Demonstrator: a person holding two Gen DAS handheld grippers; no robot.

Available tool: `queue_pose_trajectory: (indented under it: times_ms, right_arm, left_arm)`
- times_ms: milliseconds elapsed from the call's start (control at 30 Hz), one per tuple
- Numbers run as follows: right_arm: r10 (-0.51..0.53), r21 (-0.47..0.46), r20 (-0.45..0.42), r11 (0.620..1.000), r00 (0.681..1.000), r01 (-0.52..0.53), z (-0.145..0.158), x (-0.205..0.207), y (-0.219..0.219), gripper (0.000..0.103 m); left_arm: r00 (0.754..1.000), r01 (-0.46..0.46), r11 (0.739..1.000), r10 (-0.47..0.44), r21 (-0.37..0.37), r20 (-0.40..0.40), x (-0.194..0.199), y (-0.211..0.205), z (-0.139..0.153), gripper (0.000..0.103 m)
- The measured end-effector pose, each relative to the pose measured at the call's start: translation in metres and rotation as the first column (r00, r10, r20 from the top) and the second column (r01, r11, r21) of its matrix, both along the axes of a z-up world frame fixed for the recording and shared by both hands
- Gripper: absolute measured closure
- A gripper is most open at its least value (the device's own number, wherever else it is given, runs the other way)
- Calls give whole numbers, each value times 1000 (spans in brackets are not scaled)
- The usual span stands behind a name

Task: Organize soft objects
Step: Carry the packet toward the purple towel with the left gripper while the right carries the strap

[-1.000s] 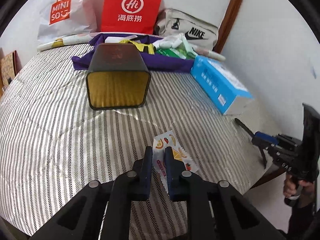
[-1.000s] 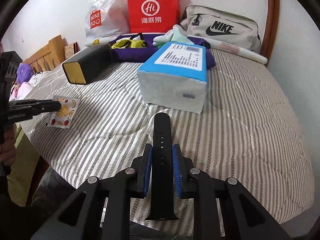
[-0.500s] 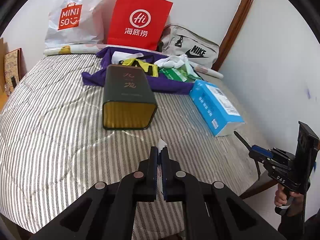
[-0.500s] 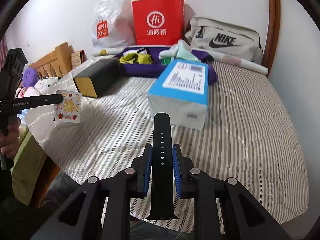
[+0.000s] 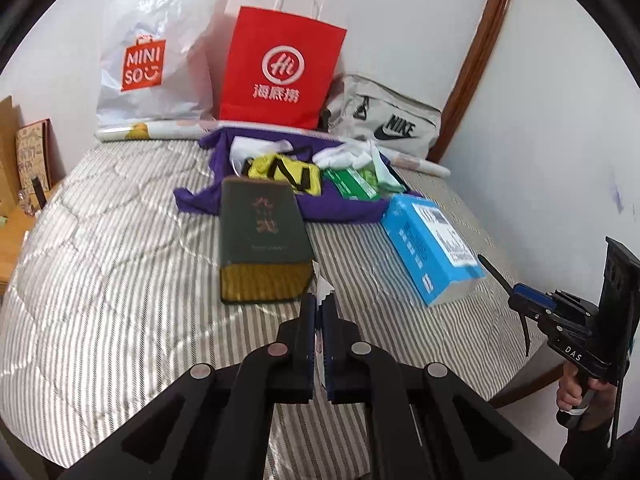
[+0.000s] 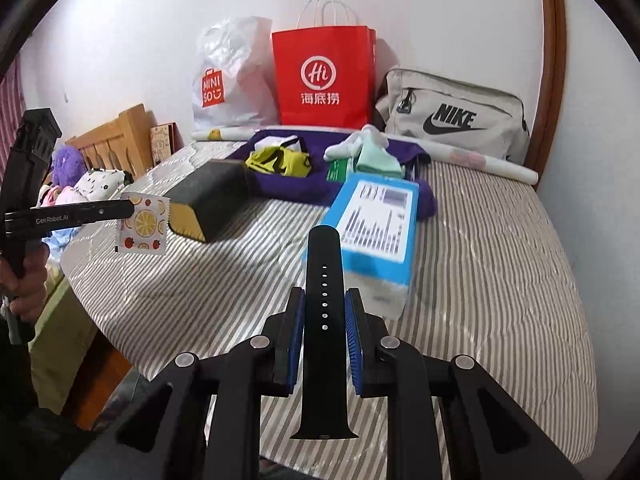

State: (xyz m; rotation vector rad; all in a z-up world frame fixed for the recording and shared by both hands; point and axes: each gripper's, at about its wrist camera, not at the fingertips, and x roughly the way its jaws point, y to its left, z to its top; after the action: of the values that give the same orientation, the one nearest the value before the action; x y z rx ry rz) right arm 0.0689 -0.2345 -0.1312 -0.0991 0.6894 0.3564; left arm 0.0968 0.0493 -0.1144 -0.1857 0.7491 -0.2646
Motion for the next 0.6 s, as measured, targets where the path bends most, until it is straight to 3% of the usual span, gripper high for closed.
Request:
queue_pose_trajectory:
  times_ms: [300, 400, 600]
  right_arm:
    - [13, -9, 16, 1000, 1000, -13, 19, 32, 0, 83]
    - [4, 5, 33, 1000, 999, -4, 27, 46, -3, 83]
    - [5, 11, 46, 1000, 999, -5, 40, 80, -1, 83]
  left_arm:
    - [999, -29, 999, 28, 22, 34, 22, 5, 26, 99]
    - [998, -52, 997, 49, 63, 48, 31, 5, 32, 99]
    - [997, -53, 997, 50, 60, 50, 55, 6, 41, 99]
